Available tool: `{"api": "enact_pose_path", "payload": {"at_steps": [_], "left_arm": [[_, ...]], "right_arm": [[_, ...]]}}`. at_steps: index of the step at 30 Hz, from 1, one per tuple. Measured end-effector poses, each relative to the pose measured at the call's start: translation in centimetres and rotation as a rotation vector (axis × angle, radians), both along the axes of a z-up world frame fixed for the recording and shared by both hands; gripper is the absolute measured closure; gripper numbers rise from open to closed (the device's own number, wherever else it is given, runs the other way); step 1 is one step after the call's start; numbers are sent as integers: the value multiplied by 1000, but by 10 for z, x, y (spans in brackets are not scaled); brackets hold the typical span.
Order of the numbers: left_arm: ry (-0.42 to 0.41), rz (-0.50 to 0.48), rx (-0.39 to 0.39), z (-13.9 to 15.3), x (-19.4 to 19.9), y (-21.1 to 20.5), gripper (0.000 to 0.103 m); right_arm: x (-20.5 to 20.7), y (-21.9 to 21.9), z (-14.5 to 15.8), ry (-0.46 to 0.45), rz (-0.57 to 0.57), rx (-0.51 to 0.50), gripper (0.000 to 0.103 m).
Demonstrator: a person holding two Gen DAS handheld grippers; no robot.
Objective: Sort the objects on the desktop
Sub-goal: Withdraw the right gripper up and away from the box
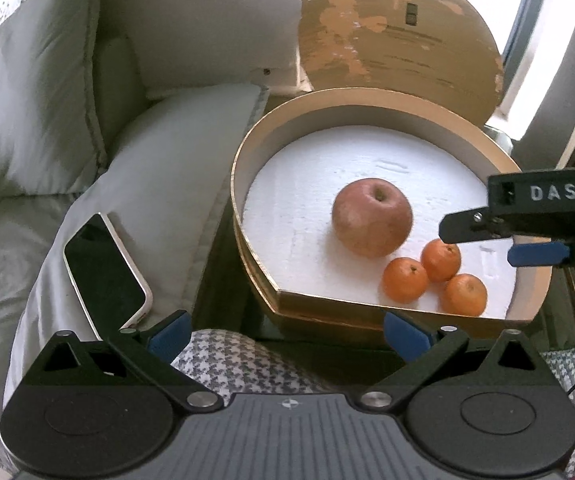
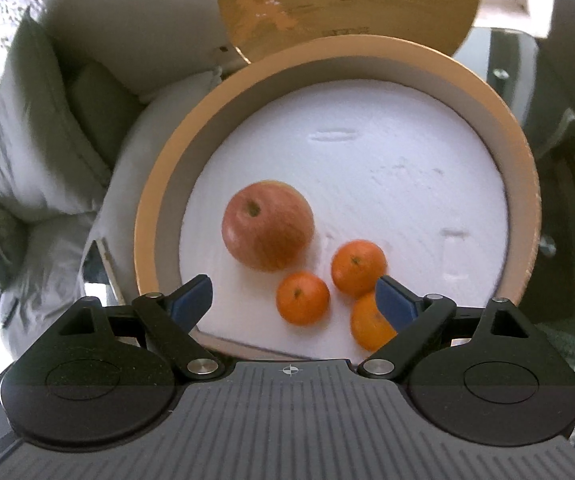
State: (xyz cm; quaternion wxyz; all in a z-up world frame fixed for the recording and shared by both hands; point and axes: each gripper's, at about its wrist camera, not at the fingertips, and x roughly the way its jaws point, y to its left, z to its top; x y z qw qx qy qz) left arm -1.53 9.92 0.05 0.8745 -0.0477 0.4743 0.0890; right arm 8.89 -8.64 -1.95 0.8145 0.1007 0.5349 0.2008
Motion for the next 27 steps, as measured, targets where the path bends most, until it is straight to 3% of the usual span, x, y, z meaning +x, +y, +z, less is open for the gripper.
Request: {"api": "enact_pose_path", "payload": {"at_steps": [19, 27], "left_arm": [[-2, -135, 95, 11, -10, -72, 1], [3, -167, 114, 10, -11, -83, 1]], "right_arm": [[-53, -72, -6, 20, -81, 104, 10], [-60, -87, -9, 24, -111, 120, 10]]}}
